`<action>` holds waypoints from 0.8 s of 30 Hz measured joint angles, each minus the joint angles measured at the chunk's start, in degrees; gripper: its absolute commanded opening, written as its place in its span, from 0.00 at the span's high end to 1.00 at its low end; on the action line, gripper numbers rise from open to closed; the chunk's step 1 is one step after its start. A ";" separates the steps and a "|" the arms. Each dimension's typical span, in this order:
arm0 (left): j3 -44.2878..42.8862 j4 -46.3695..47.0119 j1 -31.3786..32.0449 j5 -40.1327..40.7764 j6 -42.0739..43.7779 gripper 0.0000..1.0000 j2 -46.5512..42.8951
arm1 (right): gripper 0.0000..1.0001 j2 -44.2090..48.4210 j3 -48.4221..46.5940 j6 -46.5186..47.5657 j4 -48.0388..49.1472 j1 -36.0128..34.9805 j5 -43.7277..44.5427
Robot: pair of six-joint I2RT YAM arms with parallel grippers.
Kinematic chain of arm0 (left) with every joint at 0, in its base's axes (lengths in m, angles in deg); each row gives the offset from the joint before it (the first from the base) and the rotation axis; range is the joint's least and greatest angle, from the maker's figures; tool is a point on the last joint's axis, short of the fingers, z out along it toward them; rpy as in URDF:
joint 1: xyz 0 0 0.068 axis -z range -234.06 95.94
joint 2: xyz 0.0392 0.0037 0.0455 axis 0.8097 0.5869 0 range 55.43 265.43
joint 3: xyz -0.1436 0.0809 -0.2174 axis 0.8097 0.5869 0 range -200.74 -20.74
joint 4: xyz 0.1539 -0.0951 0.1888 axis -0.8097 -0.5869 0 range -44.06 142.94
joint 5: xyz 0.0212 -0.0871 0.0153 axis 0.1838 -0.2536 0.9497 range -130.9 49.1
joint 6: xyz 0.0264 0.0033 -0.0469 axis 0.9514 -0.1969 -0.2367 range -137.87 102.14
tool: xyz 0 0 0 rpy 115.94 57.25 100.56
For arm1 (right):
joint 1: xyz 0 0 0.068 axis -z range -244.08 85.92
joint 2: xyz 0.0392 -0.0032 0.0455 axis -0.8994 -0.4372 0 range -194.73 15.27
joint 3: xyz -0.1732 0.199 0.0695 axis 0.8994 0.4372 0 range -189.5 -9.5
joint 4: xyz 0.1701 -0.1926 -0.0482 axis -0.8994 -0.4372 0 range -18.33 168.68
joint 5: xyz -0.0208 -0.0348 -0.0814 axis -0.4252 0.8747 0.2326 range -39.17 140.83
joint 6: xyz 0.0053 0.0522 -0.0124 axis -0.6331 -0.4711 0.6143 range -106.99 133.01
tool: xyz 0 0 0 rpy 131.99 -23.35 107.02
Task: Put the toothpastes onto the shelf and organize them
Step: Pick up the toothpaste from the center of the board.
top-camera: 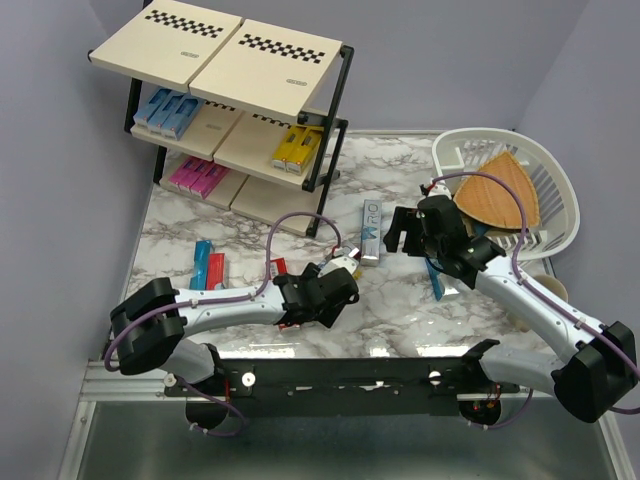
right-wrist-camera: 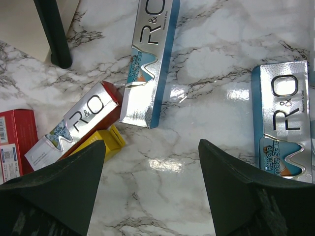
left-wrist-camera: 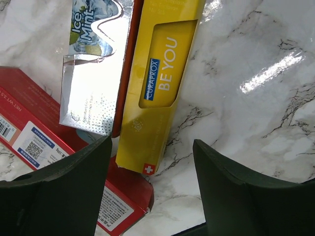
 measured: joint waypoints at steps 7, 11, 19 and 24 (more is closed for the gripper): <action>0.00 -1.03 0.02 1.40 -2.36 0.25 0.98 | 0.15 -0.02 0.00 0.68 0.00 0.00 -0.02; 0.00 -2.10 0.00 1.25 -3.91 0.26 2.67 | 0.15 -0.37 0.00 1.01 0.02 0.00 -0.04; 0.00 -3.93 0.00 0.94 -6.03 0.27 4.72 | 0.15 -1.55 0.00 0.98 0.11 0.00 -0.98; -0.39 -3.39 0.02 0.85 -5.64 0.36 6.80 | 0.15 -1.77 0.00 1.01 0.35 0.00 -1.16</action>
